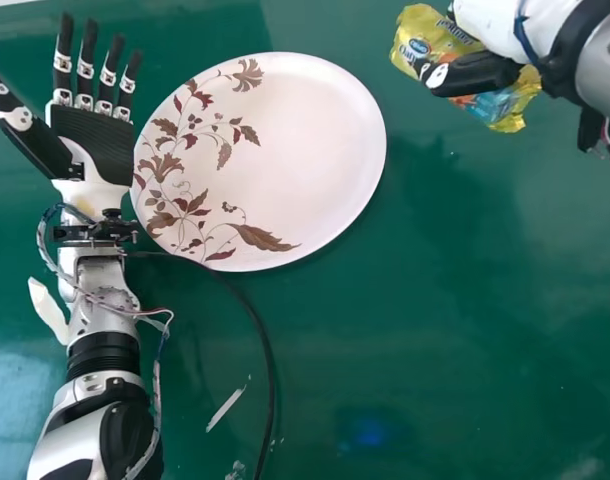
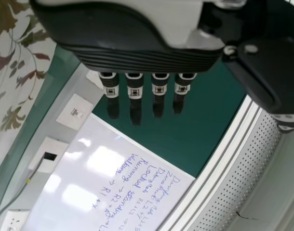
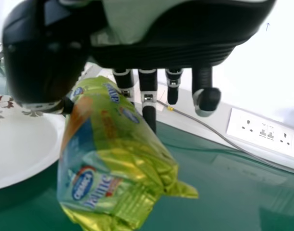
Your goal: Pick up biscuit and place it in the plate
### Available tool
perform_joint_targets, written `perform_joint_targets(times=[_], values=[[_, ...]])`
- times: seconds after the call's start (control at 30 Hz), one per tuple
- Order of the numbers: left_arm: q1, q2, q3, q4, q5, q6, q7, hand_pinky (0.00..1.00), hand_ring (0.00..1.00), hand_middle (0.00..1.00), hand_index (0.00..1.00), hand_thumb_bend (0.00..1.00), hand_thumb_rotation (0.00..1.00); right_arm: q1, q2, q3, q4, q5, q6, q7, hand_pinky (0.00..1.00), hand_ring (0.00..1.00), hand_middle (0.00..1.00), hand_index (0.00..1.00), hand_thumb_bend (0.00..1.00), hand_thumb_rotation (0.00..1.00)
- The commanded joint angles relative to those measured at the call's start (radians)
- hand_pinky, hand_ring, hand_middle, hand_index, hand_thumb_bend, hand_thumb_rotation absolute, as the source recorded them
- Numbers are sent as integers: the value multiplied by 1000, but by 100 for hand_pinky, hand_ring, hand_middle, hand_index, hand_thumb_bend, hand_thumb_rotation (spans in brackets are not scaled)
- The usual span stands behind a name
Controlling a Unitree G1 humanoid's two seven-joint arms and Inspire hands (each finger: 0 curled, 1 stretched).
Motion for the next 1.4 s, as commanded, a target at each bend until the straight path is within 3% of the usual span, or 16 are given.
perform_joint_targets(times=[0.0,0.3,0.57,0.77,0.87,1.1,1.27,1.37], values=[[94,-110,-7,117,-21,39,19,89,88,96,97,100,98,-27,-6,-23,-28,23,7,3,0,42,50,1,49,0],[94,-110,-6,131,-17,27,3,90,88,96,98,100,97,-51,4,-39,-59,62,24,21,0,42,50,1,49,0],[100,-120,-15,131,12,-8,44,91,89,97,99,100,99,-86,22,-25,-89,86,32,42,0,43,50,1,50,0],[93,-112,-12,147,14,6,29,89,88,97,100,100,97,-113,46,-13,-89,103,37,48,0,42,50,1,50,0],[93,-112,-20,148,30,-4,37,93,88,97,100,100,96,-124,57,-7,-79,116,20,28,0,42,50,1,50,0],[77,-109,-12,170,26,-1,13,89,90,95,100,100,99,-153,77,26,-52,113,-35,-16,0,42,50,1,49,0],[70,-110,-9,184,30,-4,15,95,90,97,100,100,99,-163,105,29,-30,147,-53,-40,0,42,50,1,50,0],[64,-112,-9,193,33,-8,21,90,91,97,100,100,99,-167,115,35,-19,159,-73,-55,0,43,50,1,50,0]])
